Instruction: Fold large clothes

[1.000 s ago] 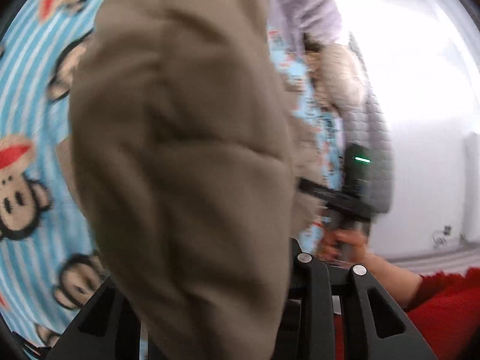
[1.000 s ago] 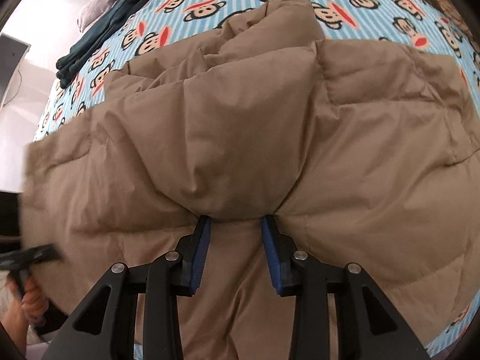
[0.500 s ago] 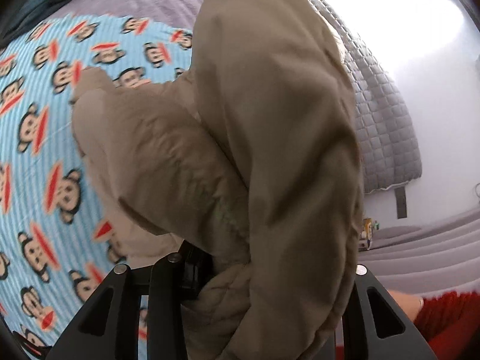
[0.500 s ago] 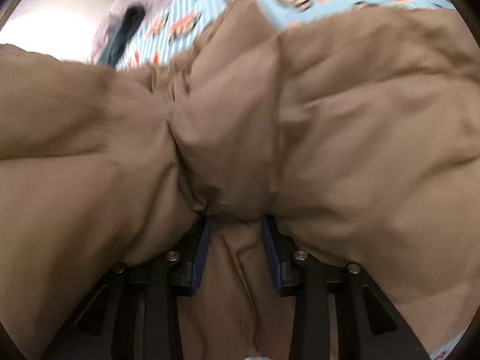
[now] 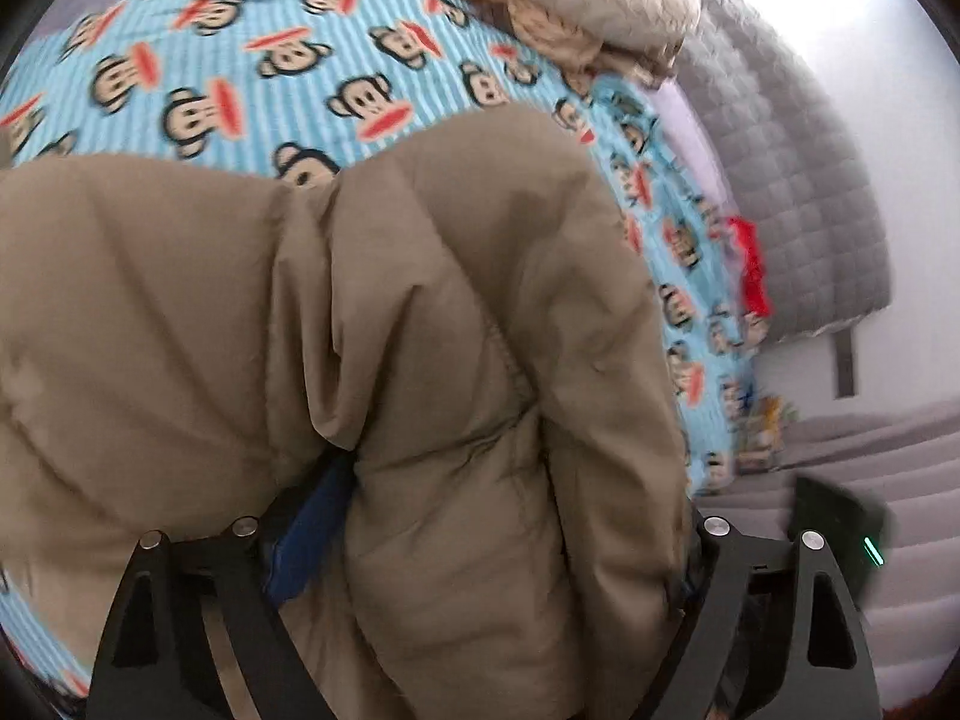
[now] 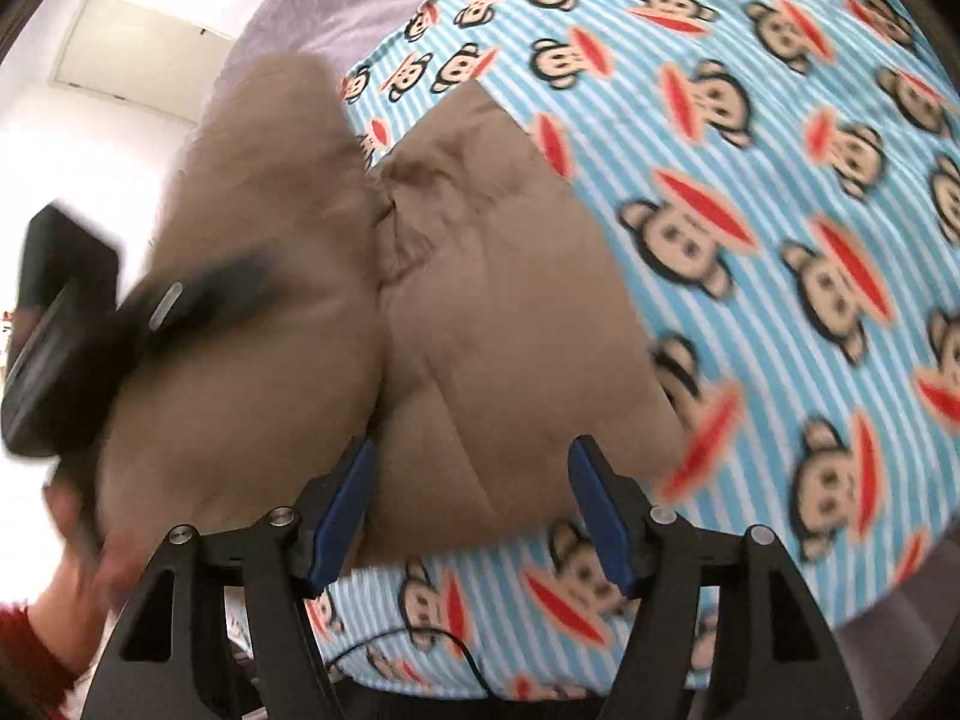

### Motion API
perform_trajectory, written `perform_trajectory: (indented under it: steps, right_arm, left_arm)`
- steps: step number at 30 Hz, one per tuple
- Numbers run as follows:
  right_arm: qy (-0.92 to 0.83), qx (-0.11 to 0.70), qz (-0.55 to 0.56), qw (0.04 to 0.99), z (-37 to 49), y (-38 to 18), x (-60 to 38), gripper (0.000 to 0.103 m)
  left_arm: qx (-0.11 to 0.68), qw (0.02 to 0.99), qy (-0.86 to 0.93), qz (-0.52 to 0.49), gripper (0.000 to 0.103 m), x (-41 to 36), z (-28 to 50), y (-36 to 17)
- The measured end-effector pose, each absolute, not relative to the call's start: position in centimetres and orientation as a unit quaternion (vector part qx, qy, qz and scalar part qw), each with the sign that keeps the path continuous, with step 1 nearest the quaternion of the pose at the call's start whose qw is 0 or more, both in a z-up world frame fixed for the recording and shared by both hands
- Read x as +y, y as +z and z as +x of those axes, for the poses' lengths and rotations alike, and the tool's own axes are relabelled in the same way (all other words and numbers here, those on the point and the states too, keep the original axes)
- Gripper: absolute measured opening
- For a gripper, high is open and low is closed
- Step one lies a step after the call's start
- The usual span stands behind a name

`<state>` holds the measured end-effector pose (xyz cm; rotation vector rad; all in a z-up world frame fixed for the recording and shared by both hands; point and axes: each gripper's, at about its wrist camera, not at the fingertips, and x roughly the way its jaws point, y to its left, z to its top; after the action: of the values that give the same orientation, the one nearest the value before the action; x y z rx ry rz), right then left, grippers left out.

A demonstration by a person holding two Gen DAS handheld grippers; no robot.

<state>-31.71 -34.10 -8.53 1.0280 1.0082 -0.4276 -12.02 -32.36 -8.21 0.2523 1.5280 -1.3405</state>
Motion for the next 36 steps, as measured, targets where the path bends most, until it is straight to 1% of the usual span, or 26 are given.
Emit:
perform_trajectory:
  steps: [2,4,7,10,12,13,14,15,17,19,21,24,29,30,31,32,33,36]
  right_arm:
    - [-0.176,0.448,0.468,0.741,-33.1,-7.9,-32.8,0.082]
    - [-0.155,0.436,0.470,0.752,-34.1,-7.0,-31.9,0.082]
    - [-0.127,0.418,0.465,0.770,-33.0,-6.3,-29.8,0.082]
    - [-0.135,0.414,0.454,0.778,-29.8,-7.1,-29.2,0.082]
    - [-0.167,0.412,0.460,0.768,-28.8,-8.1,-29.7,0.081]
    - [-0.187,0.406,0.472,0.760,-28.6,-8.7,-30.3,0.074]
    - [-0.191,0.398,0.488,0.753,-28.5,-9.3,-30.9,0.046]
    - [-0.202,0.393,0.496,0.748,-28.7,-9.7,-31.3,0.027]
    - [-0.219,0.384,0.502,0.744,-29.3,-10.1,-31.8,0.027]
    - [-0.229,0.380,0.516,0.733,-30.2,-11.0,-32.3,0.027]
    - [-0.232,0.373,0.543,0.716,-31.2,-12.3,-32.5,0.027]
    - [-0.233,0.369,0.564,0.701,-32.0,-14.0,-32.9,0.027]
    - [-0.241,0.365,0.572,0.694,-32.7,-16.5,-33.7,0.028]
    - [-0.243,0.362,0.575,0.693,-33.3,-16.9,-34.2,0.028]
    - [-0.245,0.358,0.576,0.692,-33.6,-17.2,-34.5,0.029]
    - [-0.246,0.352,0.581,0.692,-34.1,-17.7,-35.0,0.032]
    - [-0.241,0.349,0.589,0.688,-34.5,-18.1,-35.3,0.035]
    - [-0.234,0.348,0.615,0.668,-35.7,-18.0,-36.5,0.036]
  left_arm:
    - [0.634,0.520,-0.555,0.137,0.087,-34.3,-13.2,-8.7]
    - [0.632,0.521,-0.553,0.153,0.087,-35.5,-13.3,-9.0]
    - [0.633,0.518,-0.550,0.171,0.087,-35.5,-13.4,-9.1]
    - [0.630,0.515,-0.547,0.195,0.087,-35.7,-13.4,-8.6]
    - [0.620,0.519,-0.558,0.190,0.087,-35.5,-13.3,-6.7]
    - [0.608,0.525,-0.568,0.182,0.087,-34.9,-13.0,-5.3]
    - [0.589,0.540,-0.574,0.179,0.087,-34.3,-12.6,-3.8]
    - [0.570,0.559,-0.575,0.179,0.087,-33.7,-12.2,-2.6]
    - [0.522,0.617,-0.559,0.185,0.087,-31.7,-10.9,-0.5]
    - [0.494,0.674,-0.519,0.180,0.087,-29.2,-8.8,0.2]
    - [0.509,0.701,-0.471,0.166,0.087,-27.4,-6.4,-0.9]
    - [0.549,0.706,-0.415,0.168,0.087,-26.9,-3.9,-4.7]
    - [0.531,0.699,-0.422,0.227,0.087,-32.1,-6.3,-9.1]
    - [0.532,0.696,-0.423,0.232,0.088,-33.2,-6.8,-9.8]
    - [0.535,0.693,-0.423,0.235,0.092,-34.2,-7.1,-10.4]
    - [0.537,0.691,-0.422,0.238,0.095,-35.2,-7.5,-11.1]
    - [0.533,0.693,-0.418,0.247,0.095,-36.2,-8.0,-11.5]
    - [0.525,0.693,-0.415,0.267,0.095,-37.6,-9.0,-11.9]
